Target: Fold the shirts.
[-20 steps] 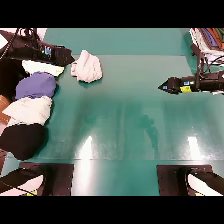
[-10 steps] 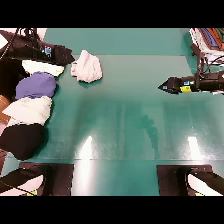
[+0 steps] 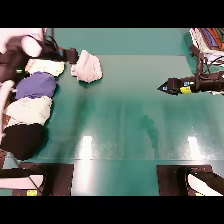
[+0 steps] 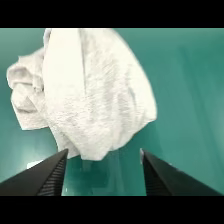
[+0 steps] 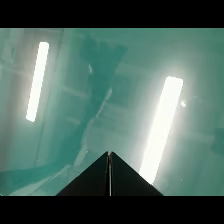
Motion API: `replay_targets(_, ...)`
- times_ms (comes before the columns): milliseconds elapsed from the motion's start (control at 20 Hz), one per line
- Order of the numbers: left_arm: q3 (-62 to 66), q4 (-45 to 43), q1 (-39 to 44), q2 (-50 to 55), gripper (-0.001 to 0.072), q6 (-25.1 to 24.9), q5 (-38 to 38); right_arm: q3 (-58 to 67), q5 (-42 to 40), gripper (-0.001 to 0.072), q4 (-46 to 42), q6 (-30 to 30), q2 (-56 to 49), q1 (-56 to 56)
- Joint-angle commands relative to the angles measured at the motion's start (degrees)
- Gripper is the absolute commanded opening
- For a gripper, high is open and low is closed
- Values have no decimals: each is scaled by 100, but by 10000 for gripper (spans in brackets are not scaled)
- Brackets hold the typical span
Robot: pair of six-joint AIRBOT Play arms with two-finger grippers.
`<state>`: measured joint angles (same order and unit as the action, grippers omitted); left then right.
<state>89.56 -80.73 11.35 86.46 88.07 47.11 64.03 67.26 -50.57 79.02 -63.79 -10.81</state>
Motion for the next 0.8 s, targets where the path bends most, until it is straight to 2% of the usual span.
replay_targets(0,4,7,-57,1108,553,70,-522,-2,153,15,2,2,-2,-7)
replay_targets(150,4,208,-57,1628,553,66,-761,-2,149,15,2,2,-2,-7)
replay_targets(300,70,203,-57,1681,549,57,-898,-2,127,15,0,2,-2,-7)
replay_targets(350,162,199,-59,1679,399,50,-881,-2,103,15,2,2,-2,-7)
replay_targets(400,299,164,-57,1674,113,44,-778,-2,103,15,4,2,2,-7)
replay_targets(450,503,153,-59,1659,30,39,-568,-2,107,15,2,2,28,-7)
replay_targets(600,1362,-20,-57,1373,21,-7,197,249,15,14,-114,0,254,17)
replay_targets(750,2120,-39,-50,363,21,-24,463,1152,15,15,-472,0,533,136)
